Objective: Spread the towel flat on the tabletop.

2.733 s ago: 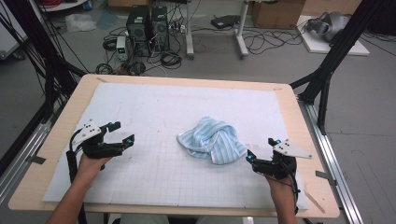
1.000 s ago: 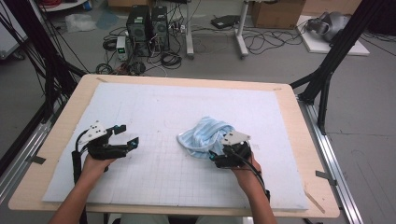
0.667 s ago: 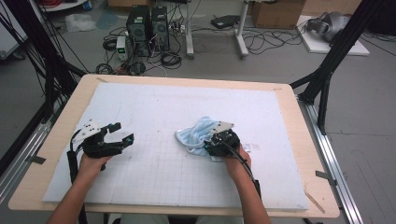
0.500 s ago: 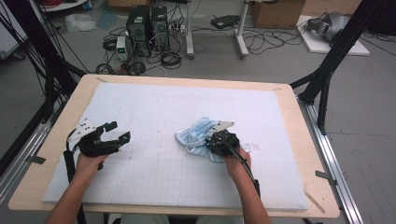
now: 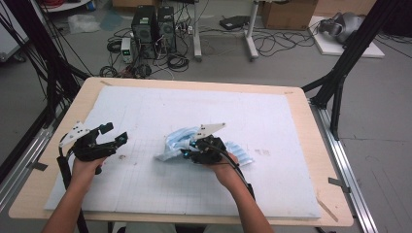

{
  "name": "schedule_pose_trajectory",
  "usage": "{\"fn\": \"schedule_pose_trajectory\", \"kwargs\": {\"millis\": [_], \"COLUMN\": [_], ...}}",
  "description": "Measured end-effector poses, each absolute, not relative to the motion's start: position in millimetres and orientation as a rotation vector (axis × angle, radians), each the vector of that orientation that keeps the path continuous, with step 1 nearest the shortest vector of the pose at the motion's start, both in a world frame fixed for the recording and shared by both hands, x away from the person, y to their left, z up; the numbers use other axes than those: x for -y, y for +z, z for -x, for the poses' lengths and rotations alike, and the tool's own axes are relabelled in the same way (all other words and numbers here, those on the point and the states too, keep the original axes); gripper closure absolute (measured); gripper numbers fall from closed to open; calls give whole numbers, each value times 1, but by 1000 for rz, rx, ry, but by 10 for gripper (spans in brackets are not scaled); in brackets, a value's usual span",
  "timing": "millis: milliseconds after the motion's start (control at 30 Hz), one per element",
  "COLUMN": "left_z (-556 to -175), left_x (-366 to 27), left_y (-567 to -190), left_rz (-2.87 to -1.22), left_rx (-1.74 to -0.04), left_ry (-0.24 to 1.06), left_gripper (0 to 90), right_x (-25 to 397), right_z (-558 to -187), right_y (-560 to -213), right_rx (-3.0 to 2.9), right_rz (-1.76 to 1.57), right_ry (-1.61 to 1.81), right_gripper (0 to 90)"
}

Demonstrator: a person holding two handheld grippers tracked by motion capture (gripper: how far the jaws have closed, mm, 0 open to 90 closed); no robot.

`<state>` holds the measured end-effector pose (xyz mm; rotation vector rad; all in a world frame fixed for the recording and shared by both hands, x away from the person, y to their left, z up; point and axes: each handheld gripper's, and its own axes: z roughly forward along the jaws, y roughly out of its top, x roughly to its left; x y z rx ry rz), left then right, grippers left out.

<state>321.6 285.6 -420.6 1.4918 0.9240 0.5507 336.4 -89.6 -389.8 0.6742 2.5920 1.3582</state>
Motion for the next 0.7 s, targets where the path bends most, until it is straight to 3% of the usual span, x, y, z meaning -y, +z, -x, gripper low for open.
{"fn": "schedule_pose_trajectory", "kwargs": {"millis": [467,700], "left_z": [-323,-324], "left_x": [-280,-278], "left_y": [-425,-426], "left_rz": [-1523,-1534], "left_rx": [-919,-919], "left_ry": [532,525], "left_gripper": [205,205], "right_x": [115,150], "right_z": [-429,-446], "right_y": [-390,-394], "right_rx": [-2340,-2154], "right_rz": [-1101,-1278], "right_ry": [1189,1053], "right_gripper": [749,728]}}
